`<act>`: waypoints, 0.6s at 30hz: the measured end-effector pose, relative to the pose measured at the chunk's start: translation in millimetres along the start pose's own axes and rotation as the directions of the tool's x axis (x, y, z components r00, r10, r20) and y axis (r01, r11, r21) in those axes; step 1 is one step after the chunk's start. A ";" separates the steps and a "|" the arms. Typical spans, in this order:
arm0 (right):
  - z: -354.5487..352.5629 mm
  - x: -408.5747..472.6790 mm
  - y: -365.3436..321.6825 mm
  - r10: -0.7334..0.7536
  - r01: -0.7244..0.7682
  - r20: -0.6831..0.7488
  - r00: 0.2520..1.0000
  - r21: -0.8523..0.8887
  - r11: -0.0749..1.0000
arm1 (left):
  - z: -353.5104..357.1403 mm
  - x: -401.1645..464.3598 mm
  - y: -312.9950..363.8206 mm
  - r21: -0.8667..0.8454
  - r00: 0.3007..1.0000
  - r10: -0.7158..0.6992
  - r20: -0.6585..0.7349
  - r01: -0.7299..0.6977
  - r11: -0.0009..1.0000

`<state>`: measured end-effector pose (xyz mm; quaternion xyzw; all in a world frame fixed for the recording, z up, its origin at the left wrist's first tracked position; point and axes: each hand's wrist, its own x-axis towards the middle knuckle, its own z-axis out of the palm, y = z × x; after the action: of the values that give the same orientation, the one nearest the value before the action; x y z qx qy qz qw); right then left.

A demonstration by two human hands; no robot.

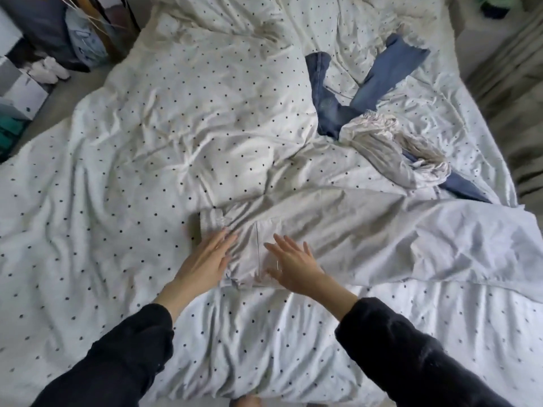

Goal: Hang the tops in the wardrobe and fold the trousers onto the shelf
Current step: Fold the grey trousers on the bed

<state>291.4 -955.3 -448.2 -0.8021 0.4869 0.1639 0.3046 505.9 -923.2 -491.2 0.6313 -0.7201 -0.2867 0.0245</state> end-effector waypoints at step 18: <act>18.0 -160.3 314.7 0.505 -0.465 -0.314 0.804 0.198 0.863 | 140.1 99.1 298.2 0.409 0.853 0.521 -0.019 -0.469 0.783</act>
<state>-60.9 -941.6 -475.7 -0.6484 0.7310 0.0615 0.2034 163.3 -949.7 -508.1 0.4291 -0.8996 -0.0792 0.0200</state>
